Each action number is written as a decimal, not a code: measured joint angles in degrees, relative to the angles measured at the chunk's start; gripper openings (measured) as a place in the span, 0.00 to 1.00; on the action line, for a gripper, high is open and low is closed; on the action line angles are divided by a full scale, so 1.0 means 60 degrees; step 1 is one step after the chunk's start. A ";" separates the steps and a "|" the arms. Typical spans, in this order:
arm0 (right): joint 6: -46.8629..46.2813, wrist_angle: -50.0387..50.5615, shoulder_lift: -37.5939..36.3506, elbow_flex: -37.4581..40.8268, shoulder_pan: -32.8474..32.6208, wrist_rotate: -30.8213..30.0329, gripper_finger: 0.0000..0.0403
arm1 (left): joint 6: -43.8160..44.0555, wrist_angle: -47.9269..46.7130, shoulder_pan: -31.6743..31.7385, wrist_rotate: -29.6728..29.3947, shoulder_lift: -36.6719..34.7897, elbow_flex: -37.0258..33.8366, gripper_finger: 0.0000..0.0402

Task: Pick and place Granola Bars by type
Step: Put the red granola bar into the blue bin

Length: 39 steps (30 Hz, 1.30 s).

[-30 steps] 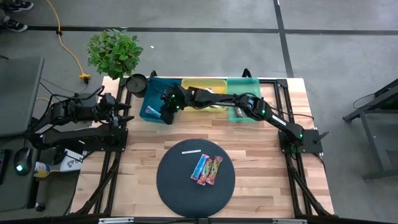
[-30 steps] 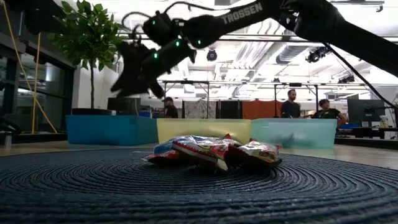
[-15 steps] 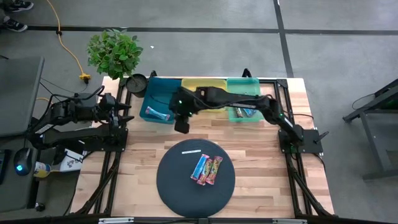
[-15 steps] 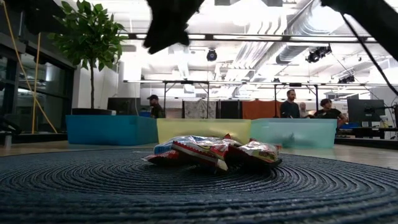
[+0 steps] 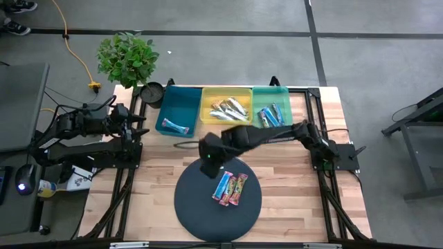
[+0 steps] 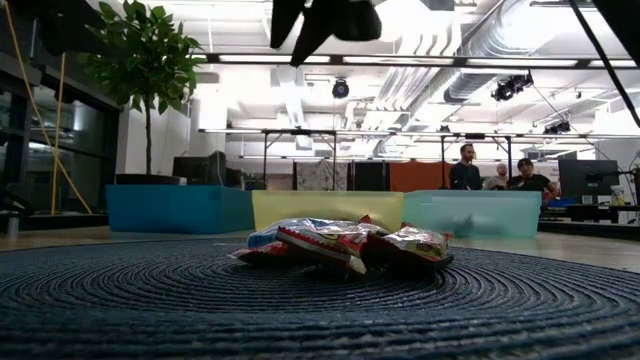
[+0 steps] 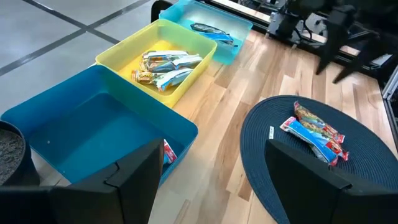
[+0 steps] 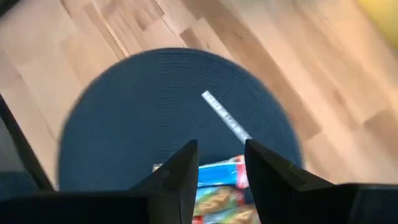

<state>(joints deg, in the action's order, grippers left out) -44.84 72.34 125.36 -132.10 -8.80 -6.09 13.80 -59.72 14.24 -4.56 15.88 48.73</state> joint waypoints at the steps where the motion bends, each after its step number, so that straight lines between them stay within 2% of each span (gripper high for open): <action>1: -0.0474 -0.0006 0.0000 0.0001 -0.0132 -0.0135 0.28 | 0.0002 0.0000 0.0000 0.0003 -0.0001 0.0000 0.68; 8: -0.3974 -0.0099 -0.0007 0.0505 -0.1102 -0.1760 0.30 | 0.0325 -0.0087 0.0000 0.0007 0.0000 -0.0002 0.68; 13: -0.6408 -0.1131 -0.0009 0.1934 -0.1605 -0.1565 0.37 | 0.0329 -0.0084 0.0000 0.0208 -0.0001 0.0000 0.68; 17: -0.7632 -0.3243 0.0000 0.3235 -0.1810 -0.1294 0.44 | 0.0331 -0.0080 0.0000 0.0348 -0.0004 0.0000 0.68; 23: -0.8476 -0.6487 0.0001 0.5144 -0.1870 -0.0838 0.51 | 0.0328 -0.0080 0.0000 0.0379 -0.0002 0.0000 0.68; 29: -0.8771 -0.8236 0.0004 0.6093 -0.1849 -0.0210 0.51 | 0.0262 -0.0220 0.0000 0.0437 0.0000 0.0000 0.68; 35: -0.8296 -0.8464 -0.0001 0.5913 -0.1846 -0.0089 0.51 | 0.0251 -0.0364 0.0000 0.0441 -0.0003 0.0000 0.68; 39: -0.7946 -0.7264 -0.0011 0.5515 -0.1784 0.0469 0.51 | 0.0251 -0.0348 0.0000 0.0441 0.0000 0.0000 0.68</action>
<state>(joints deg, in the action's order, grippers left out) -92.52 28.75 125.29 -99.01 -19.51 -3.28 15.31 -61.81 14.24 -1.91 15.88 48.73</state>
